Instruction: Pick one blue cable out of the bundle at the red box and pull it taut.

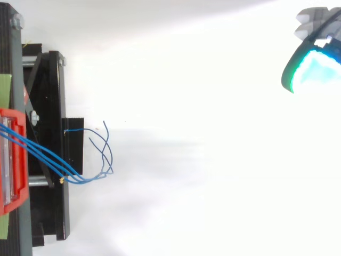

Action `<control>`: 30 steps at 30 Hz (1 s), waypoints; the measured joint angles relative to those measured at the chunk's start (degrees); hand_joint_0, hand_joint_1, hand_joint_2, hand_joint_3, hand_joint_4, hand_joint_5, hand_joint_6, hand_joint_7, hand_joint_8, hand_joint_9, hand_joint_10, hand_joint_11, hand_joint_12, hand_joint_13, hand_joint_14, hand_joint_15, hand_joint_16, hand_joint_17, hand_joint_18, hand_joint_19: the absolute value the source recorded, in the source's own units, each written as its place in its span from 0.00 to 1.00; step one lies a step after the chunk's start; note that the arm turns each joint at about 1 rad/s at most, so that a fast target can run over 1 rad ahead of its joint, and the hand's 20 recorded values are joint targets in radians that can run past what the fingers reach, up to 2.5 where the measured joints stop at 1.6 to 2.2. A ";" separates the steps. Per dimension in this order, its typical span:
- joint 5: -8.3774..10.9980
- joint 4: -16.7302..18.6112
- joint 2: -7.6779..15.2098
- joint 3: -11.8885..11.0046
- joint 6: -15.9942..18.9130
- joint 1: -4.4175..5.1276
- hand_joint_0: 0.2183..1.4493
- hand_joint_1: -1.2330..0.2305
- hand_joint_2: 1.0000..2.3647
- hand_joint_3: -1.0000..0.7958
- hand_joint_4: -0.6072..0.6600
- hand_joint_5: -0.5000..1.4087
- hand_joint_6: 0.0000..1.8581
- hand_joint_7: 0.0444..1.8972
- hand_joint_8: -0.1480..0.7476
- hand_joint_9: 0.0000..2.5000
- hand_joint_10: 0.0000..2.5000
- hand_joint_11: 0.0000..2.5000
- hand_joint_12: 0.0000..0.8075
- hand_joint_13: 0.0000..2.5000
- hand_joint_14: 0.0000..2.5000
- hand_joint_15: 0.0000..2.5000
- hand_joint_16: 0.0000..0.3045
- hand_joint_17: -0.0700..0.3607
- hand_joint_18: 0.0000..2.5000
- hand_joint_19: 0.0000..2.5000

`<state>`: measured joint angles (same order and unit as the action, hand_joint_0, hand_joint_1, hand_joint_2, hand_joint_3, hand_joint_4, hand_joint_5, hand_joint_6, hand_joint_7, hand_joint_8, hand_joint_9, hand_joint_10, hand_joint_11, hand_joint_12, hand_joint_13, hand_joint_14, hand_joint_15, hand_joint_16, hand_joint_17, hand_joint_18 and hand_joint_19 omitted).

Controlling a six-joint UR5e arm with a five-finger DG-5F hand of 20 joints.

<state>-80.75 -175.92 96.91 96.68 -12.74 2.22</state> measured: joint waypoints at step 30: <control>1.95 9.44 4.86 0.00 2.13 0.64 0.25 0.41 0.00 0.28 0.76 0.16 0.27 0.38 0.50 0.11 0.00 0.00 0.50 0.03 0.00 0.02 0.22 0.51 0.05 0.08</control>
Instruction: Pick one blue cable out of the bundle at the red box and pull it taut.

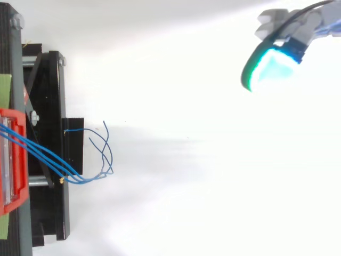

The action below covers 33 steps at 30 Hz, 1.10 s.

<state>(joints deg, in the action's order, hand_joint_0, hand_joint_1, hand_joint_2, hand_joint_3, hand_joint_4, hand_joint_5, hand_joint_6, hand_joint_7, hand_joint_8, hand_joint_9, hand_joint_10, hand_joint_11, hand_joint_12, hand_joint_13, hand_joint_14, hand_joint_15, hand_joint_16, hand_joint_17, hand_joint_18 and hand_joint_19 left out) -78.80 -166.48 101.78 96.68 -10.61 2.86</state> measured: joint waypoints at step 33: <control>5.92 21.78 14.51 -0.16 -0.29 4.79 0.18 0.28 0.00 0.28 0.78 0.16 0.27 0.39 0.52 0.11 0.00 0.00 0.53 0.02 0.00 0.02 0.24 0.54 0.05 0.08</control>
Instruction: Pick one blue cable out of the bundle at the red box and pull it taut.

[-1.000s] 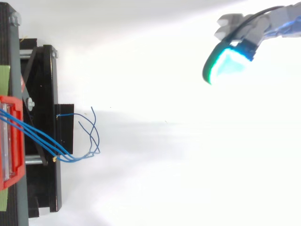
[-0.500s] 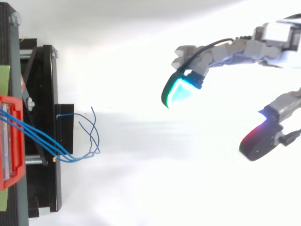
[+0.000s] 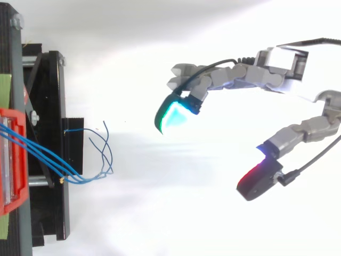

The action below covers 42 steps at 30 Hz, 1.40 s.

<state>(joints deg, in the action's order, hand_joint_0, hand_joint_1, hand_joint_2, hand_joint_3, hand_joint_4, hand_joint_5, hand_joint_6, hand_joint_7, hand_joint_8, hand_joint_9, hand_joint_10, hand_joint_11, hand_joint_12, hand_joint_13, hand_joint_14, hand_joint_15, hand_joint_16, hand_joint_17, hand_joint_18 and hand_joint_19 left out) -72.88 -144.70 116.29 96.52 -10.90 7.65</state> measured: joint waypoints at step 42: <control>4.09 8.42 18.21 -15.32 0.93 2.14 0.29 0.32 0.00 0.28 0.79 0.18 0.27 0.42 0.51 0.16 0.00 0.00 0.48 0.06 0.00 0.00 0.21 0.49 0.09 0.06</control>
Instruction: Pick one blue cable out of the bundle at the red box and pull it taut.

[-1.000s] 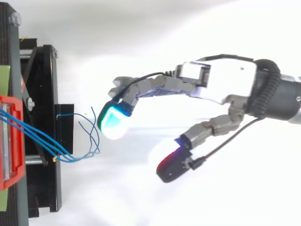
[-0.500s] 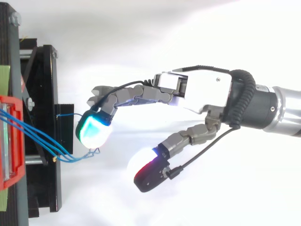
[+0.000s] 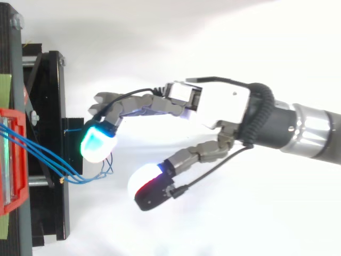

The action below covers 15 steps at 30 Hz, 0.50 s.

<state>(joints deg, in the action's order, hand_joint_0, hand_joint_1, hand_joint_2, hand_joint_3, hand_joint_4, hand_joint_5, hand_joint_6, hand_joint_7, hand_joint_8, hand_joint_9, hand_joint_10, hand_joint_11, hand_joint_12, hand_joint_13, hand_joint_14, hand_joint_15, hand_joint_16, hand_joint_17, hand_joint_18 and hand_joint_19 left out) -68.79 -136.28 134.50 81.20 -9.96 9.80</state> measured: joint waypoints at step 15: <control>-0.95 1.94 5.49 -4.88 -0.49 0.70 0.33 0.30 0.00 0.31 0.78 0.19 0.27 0.52 0.51 0.17 0.00 0.01 0.48 0.07 0.00 0.00 0.20 0.48 0.10 0.06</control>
<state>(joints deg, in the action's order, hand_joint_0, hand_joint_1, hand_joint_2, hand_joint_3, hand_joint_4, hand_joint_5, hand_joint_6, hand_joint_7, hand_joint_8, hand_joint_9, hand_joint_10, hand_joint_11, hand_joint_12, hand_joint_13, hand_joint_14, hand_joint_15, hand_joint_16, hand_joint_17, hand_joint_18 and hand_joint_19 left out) -69.73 -134.33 139.99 76.31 -10.45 10.50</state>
